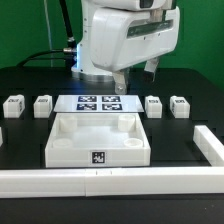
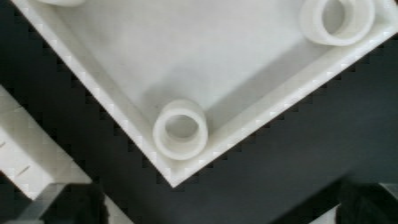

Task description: Assemble square table

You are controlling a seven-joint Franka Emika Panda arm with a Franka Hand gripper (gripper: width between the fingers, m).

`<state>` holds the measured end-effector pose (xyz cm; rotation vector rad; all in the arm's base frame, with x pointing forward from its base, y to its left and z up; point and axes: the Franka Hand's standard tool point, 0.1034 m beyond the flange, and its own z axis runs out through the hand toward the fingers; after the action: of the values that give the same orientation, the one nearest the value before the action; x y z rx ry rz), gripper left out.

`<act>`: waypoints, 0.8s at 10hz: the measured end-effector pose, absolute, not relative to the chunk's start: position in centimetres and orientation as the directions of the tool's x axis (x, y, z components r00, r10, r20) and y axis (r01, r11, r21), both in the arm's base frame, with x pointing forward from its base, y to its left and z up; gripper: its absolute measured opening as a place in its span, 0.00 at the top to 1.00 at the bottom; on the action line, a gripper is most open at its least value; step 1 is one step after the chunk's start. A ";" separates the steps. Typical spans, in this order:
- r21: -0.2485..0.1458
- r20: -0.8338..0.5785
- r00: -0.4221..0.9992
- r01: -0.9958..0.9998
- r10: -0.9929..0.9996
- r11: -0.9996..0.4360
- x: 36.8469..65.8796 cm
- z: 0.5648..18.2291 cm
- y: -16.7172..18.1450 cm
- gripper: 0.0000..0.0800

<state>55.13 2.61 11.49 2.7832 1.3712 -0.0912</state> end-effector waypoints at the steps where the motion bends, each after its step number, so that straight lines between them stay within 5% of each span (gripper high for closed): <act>1: 0.008 -0.070 0.607 0.794 0.792 -0.608 55.1 11.5 2.6 0.19; 8: 0.001 -0.072 0.580 0.814 0.812 -0.581 54.9 11.3 2.4 0.19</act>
Offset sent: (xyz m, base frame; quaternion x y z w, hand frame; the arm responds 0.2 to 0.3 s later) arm 0.0000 0.0000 0.0000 0.0000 0.0000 0.0000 1.0000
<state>54.90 2.37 11.28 2.7620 1.4214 -0.0995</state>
